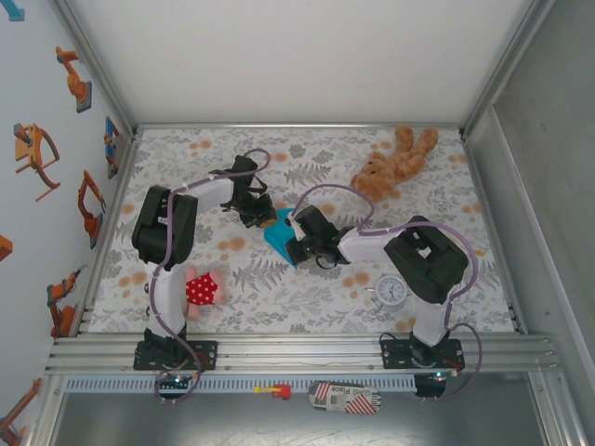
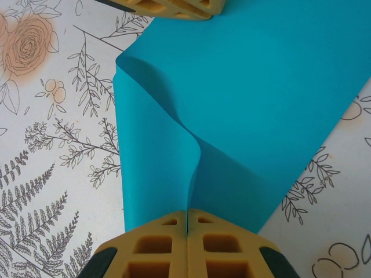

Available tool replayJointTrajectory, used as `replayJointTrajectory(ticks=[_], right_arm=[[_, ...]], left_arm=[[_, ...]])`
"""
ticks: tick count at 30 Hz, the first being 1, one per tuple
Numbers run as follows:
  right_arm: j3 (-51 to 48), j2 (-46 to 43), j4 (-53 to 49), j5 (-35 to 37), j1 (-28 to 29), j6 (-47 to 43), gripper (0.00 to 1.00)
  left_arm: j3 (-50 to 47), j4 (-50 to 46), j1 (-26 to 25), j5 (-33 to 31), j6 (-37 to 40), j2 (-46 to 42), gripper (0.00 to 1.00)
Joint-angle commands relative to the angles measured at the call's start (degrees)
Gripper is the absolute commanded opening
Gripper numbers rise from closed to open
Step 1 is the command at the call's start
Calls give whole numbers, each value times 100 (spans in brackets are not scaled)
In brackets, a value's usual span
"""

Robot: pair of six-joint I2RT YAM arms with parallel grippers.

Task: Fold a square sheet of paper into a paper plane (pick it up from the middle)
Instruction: Third fold the triangle at the center of the table.

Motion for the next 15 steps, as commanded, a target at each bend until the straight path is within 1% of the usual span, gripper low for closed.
replayJointTrajectory(ticks=[1, 15], right_arm=[[137, 123, -160, -58, -28, -90, 0], [216, 209, -173, -156, -75, -82, 0]], left_arm=[[26, -221, -49, -53, 135, 250, 12], [-13, -236, -54, -61, 144, 265, 12]])
